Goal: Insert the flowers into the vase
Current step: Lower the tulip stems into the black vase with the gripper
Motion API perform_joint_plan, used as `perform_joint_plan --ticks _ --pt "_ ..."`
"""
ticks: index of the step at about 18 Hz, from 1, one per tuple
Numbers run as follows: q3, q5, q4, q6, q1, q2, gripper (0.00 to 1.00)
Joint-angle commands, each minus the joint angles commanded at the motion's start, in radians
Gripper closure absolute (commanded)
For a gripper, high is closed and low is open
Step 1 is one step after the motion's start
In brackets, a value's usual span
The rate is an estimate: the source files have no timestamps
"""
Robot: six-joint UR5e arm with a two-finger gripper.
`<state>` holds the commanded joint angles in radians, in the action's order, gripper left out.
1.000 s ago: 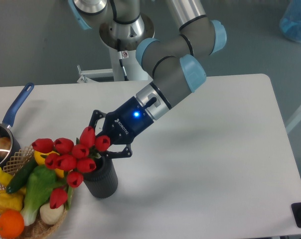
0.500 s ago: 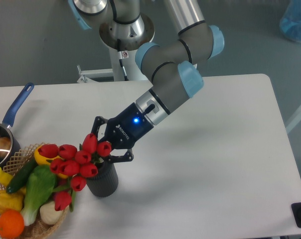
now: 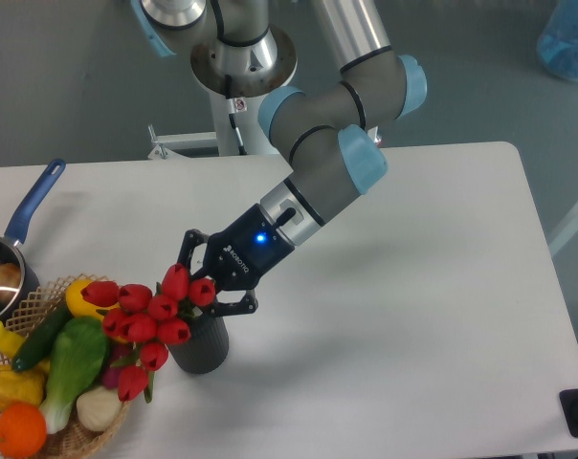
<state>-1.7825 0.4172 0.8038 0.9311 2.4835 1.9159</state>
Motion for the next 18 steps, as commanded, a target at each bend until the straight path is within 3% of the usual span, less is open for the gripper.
perform_joint_plan --ticks 3,6,12,18 --pt "-0.015 0.020 0.002 0.034 0.000 -0.002 0.72" --pt "-0.017 0.018 0.002 0.035 0.002 -0.003 0.60" --pt "-0.026 0.020 0.002 0.035 0.009 -0.008 0.00" --pt "-0.040 0.020 0.003 0.037 0.015 -0.014 0.00"
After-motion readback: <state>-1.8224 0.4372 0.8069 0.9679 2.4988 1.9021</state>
